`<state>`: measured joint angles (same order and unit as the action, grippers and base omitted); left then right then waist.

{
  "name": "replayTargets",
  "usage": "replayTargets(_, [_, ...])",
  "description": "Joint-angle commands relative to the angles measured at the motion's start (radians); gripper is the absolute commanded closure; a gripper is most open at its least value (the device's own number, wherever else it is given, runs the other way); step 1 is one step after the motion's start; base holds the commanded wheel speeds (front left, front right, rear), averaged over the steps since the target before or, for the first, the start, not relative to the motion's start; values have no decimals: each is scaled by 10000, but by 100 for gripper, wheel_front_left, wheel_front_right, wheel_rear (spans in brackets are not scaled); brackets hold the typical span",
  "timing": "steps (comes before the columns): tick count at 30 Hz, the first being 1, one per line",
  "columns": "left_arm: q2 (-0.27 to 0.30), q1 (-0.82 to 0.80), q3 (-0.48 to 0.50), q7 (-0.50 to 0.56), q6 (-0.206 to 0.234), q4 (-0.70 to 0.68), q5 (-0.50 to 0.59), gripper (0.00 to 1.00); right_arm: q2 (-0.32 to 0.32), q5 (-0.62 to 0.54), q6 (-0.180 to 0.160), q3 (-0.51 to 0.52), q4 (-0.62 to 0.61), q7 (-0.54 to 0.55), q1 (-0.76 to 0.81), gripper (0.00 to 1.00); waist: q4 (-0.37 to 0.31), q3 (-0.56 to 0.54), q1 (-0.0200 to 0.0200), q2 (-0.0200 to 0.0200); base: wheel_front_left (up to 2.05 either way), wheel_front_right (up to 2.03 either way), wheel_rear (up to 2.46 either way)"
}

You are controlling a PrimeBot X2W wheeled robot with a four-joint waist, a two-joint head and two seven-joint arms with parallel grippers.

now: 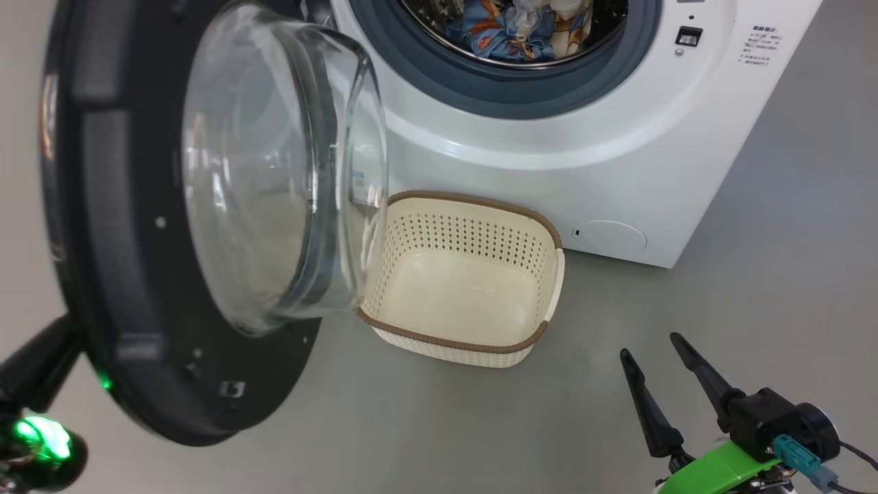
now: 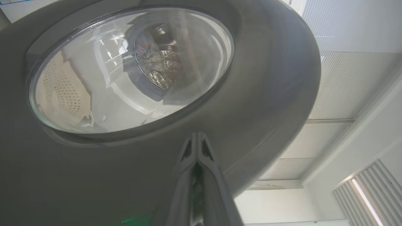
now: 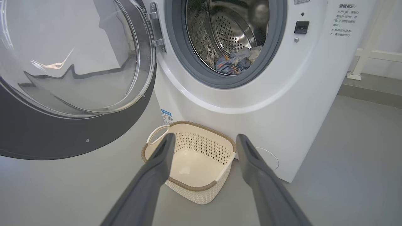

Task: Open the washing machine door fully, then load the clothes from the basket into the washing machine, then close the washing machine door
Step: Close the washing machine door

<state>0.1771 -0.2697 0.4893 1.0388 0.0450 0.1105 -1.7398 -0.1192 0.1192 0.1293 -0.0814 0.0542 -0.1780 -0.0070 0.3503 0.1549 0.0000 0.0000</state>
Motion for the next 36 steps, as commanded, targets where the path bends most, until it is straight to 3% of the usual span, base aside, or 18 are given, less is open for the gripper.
replayTargets(1, [256, 33, 101, 242, 26, -505, -116, 100, 53, 95, 14, -222, -172, -109, -328, 0, 24, -30, 0, 0, 0, 0, 0])
replayTargets(12, [-712, 458, -759, 436, 175, -1741, -163, 100, 291, 247, 14, -299, 289, -450, -512, 0, -457, -374, 0, 0, 0, 0, 0])
replayTargets(20, [-1095, 671, -1407, 56, -138, -2156, 9, 100, 397, 257, 14, -226, 420, -584, -537, 0, -1371, -374, 0, 0, 0, 0, 0])
replayTargets(36, [-1265, -495, -2971, -2277, -1526, -1035, -158, 100, 512, 255, 14, -184, 572, -734, -742, 0, -3036, 8, 0, 0, 0, 0, 0])
